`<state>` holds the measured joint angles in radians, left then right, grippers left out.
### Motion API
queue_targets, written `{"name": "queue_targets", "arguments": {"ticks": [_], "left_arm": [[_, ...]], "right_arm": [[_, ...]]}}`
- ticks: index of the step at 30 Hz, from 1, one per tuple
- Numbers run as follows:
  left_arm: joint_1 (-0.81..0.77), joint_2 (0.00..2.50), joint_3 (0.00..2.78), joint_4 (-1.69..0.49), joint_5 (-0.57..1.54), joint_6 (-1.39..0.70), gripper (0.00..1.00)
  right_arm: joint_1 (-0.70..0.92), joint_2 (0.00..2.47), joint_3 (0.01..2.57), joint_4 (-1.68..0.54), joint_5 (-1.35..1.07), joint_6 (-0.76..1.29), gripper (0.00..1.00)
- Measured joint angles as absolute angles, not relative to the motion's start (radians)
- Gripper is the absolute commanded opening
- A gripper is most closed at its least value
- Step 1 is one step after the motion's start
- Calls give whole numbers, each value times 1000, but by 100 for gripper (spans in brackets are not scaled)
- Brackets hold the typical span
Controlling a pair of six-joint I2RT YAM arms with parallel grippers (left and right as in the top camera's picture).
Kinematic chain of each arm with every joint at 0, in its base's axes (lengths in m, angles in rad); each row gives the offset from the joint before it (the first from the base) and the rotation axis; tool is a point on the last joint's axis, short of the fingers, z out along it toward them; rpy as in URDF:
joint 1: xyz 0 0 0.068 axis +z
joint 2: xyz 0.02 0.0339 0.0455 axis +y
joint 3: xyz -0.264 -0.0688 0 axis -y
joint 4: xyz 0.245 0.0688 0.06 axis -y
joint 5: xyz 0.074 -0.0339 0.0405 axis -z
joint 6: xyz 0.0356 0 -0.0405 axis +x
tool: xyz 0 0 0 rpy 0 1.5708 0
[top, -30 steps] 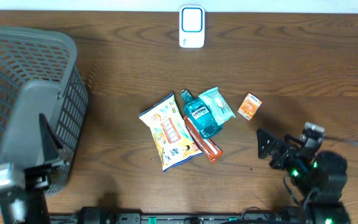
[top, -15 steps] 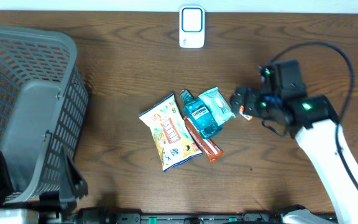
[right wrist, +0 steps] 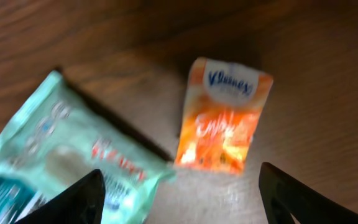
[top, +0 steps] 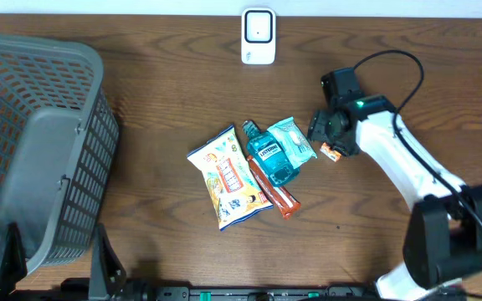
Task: Scan the item barcode
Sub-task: 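Reach the right gripper to the Kleenex pack and grasp it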
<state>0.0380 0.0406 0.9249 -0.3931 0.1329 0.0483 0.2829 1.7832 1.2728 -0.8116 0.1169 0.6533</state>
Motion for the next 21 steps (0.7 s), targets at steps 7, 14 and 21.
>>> {"name": "queue_targets", "arguments": {"ticks": [7, 14, 21], "left_arm": [[38, 41, 889, -394, 133, 48, 98], [38, 41, 889, -390, 133, 48, 98], [51, 41, 889, -356, 133, 49, 98]], "right_arm": [[283, 1933, 1392, -841, 166, 690, 60], [284, 2045, 1406, -873, 191, 730, 44], [283, 2047, 1412, -905, 224, 766, 4]]}}
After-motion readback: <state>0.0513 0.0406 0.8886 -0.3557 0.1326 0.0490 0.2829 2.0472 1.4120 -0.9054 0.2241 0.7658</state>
